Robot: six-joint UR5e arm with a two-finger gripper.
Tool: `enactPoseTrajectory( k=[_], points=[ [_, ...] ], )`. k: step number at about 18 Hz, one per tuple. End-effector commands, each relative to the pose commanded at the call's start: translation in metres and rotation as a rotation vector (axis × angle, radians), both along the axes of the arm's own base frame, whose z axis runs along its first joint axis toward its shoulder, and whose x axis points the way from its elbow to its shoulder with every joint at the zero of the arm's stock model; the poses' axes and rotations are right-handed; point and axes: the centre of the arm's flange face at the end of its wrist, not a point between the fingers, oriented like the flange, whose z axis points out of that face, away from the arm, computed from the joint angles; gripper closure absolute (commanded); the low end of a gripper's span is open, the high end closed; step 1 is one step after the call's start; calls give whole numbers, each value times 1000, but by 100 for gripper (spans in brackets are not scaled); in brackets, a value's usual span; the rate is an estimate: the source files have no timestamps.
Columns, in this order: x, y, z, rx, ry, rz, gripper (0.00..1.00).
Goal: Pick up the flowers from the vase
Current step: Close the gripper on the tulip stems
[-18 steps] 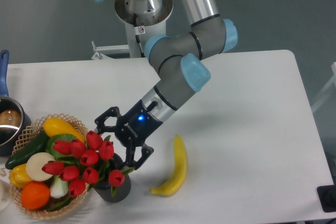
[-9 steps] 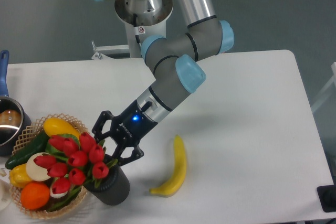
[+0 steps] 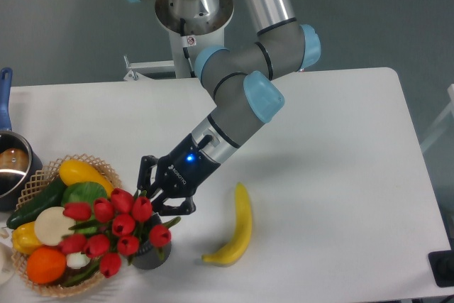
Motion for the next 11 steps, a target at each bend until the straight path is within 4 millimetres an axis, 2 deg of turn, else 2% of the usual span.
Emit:
enactPoseTrajectory(
  k=[6, 11],
  points=[
    [6, -6, 32, 54, -7, -1, 100],
    [2, -23, 76, 103, -11, 34, 100]
  ],
)
